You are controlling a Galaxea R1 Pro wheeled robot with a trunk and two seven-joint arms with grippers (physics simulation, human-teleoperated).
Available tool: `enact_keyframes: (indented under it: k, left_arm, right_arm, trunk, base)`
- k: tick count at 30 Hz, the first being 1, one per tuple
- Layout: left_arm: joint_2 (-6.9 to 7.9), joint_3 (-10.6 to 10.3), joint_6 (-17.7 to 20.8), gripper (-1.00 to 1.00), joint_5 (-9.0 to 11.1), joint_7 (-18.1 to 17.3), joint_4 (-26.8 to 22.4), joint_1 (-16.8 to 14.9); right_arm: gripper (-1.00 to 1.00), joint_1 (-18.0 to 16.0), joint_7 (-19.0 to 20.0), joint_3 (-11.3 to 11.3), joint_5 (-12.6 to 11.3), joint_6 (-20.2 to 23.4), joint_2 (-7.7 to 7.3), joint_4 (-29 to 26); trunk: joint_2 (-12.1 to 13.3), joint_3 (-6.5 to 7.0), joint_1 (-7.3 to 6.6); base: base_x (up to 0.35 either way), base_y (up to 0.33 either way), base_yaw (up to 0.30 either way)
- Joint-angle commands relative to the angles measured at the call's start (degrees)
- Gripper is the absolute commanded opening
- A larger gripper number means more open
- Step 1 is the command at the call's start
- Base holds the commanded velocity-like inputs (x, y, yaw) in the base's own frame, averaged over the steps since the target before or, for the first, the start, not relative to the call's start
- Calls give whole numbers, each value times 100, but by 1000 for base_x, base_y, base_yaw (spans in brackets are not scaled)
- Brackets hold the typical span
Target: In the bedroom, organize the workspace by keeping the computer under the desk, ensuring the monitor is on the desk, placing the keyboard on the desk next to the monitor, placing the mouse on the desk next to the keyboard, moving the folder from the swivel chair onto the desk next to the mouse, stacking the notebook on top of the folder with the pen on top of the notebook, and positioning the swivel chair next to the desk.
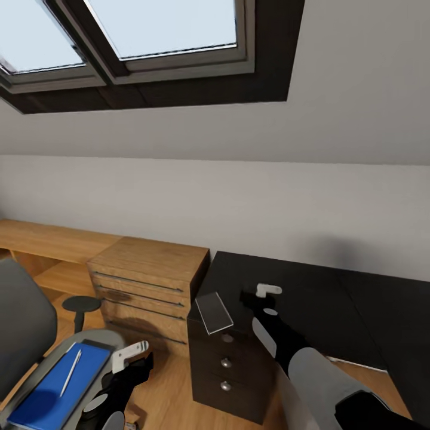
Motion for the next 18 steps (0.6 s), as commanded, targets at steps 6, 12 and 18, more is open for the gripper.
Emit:
enact_keyframes:
  k: [6,12,18]
  left_arm:
    - [6,-14,11,100,39,49,-8,-6]
    - [10,-14,11,100,41,42,-8,-6]
    - [5,-14,11,100,41,40,-8,-6]
  right_arm:
    - [100,-6,-20,63,23,1,-23,13]
    - [100,-6,215,87,491,-55,-27,197]
    - [100,-11,586,81,646,-386,-26,806]
  trunk:
    - [-5,-8,4]
    - [-5,-8,4]
    - [-5,-8,4]
  base:
    - [322,0,0]
    - [322,0,0]
    - [321,0,0]
